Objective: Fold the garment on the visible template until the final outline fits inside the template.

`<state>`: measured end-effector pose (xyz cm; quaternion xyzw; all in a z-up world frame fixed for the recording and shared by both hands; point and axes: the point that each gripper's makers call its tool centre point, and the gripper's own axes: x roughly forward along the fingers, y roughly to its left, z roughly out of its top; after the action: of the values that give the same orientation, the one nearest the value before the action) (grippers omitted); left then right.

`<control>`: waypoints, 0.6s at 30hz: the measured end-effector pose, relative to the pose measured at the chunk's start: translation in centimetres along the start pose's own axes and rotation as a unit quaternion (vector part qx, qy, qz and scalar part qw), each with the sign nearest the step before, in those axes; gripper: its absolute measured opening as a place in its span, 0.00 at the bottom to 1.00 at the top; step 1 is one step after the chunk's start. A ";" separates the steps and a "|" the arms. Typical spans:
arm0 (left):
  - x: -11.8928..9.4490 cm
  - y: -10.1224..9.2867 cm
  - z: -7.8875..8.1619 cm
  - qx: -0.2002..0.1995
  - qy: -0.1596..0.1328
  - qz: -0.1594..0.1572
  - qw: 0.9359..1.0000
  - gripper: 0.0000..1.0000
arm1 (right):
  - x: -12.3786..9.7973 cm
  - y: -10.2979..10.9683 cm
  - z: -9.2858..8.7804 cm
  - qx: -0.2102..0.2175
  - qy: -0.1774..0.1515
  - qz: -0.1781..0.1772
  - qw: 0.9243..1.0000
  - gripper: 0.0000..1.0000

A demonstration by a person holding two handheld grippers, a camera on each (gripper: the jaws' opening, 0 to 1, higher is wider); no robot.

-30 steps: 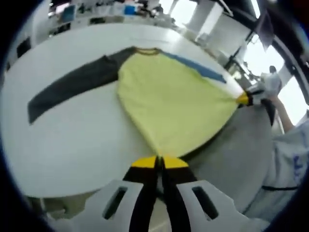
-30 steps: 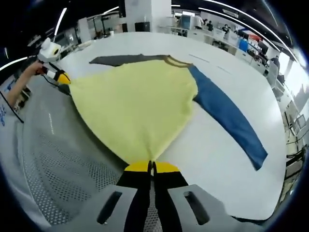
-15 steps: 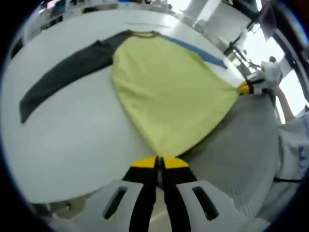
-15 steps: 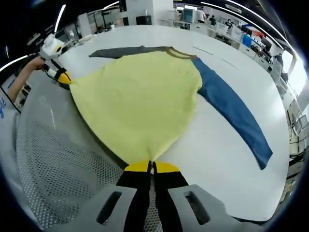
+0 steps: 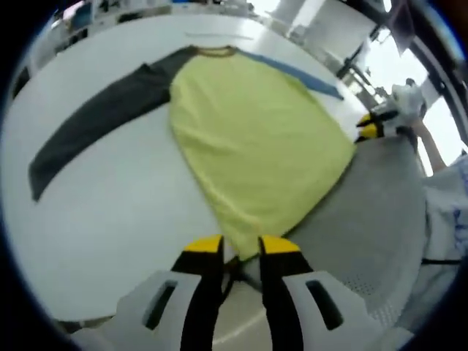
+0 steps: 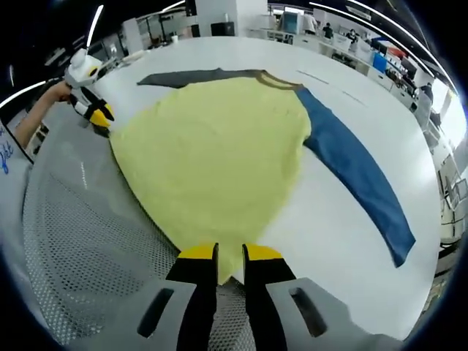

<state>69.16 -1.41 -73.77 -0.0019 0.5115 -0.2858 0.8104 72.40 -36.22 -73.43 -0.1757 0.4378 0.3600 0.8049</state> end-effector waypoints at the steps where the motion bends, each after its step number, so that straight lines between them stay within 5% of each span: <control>1: -0.2 0.0 0.3 0.001 -0.003 0.001 1.000 0.18 | -0.1 -0.1 0.3 0.000 -0.006 -0.001 1.000 0.16; 10: -1.8 -0.4 4.0 0.032 -0.073 0.024 0.997 0.31 | -1.2 -1.1 2.3 -0.002 -0.043 -0.015 0.999 0.25; 14: -3.0 -1.2 6.2 0.052 -0.116 0.032 0.991 0.43 | -1.9 -1.6 3.1 -0.004 -0.064 -0.020 0.998 0.33; 18: -3.7 -2.4 7.1 0.061 -0.127 0.026 0.990 0.54 | -2.7 -2.9 3.4 0.001 -0.075 -0.036 0.997 0.36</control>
<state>72.81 -3.78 -66.60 0.0242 0.3859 -0.2929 0.8745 75.48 -37.31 -69.40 -0.1632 0.3701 0.3427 0.8479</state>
